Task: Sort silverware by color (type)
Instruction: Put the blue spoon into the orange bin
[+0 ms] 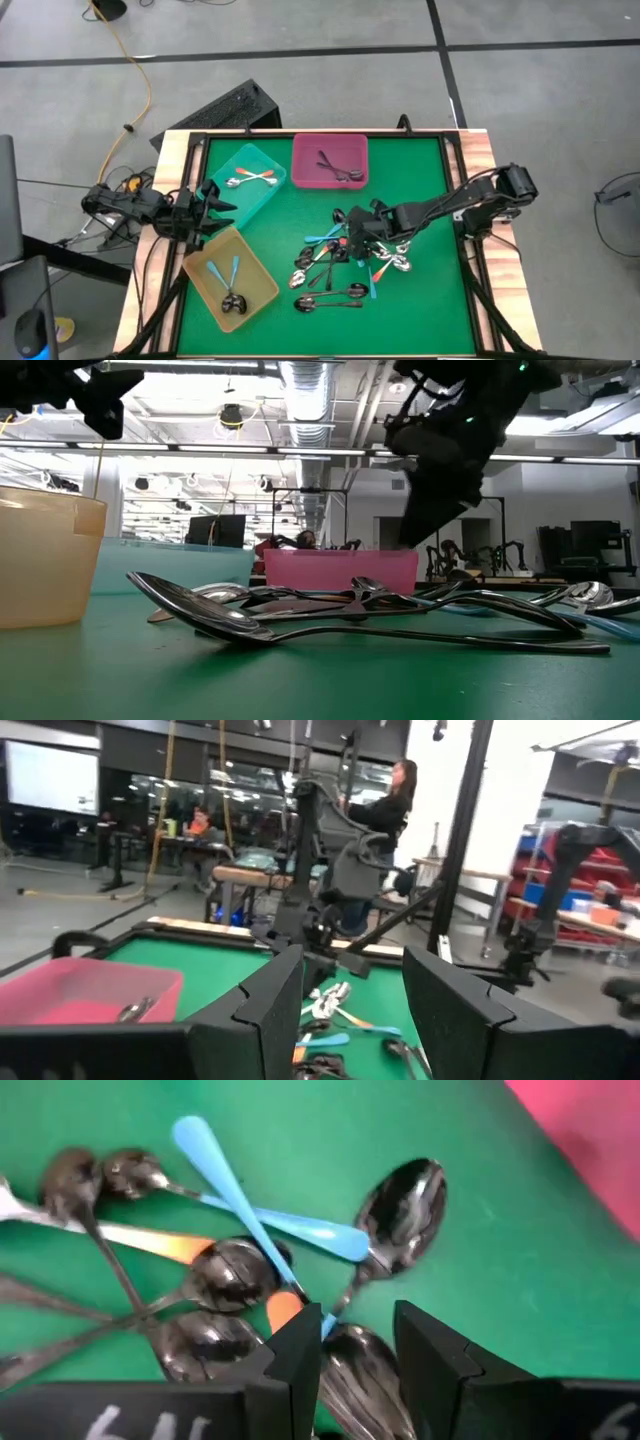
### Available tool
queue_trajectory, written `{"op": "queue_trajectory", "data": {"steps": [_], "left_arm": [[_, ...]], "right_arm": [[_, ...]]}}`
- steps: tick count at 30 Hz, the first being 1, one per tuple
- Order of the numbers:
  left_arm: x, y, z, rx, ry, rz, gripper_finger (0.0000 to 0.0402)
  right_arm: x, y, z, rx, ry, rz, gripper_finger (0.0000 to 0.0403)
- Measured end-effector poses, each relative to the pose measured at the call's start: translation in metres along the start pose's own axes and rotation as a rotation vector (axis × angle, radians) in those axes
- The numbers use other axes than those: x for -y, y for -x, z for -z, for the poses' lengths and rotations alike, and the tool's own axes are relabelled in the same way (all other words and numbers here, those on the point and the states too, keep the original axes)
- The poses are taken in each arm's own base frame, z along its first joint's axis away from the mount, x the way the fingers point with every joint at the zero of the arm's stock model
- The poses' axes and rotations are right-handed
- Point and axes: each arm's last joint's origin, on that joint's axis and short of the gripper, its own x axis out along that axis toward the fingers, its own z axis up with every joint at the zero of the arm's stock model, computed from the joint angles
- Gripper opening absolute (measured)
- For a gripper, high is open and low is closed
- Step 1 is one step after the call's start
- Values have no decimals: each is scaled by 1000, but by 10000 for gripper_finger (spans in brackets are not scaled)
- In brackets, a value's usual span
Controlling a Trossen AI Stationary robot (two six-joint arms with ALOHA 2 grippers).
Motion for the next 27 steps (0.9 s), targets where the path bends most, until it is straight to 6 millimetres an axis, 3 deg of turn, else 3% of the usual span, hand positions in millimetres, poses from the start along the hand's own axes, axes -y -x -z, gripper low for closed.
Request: {"op": "queue_trajectory", "data": {"steps": [14,18,27], "left_arm": [[-1,-1,2,-24,28,-36,158],[-1,-1,2,-27,25,-44,158],[-2,0,4,-35,2,-56,158]], "right_arm": [[-2,-44,1,-110,-74,35,138],[-4,-46,-2,-130,-75,59,140],[-7,-54,-4,-139,-92,66,202]]}}
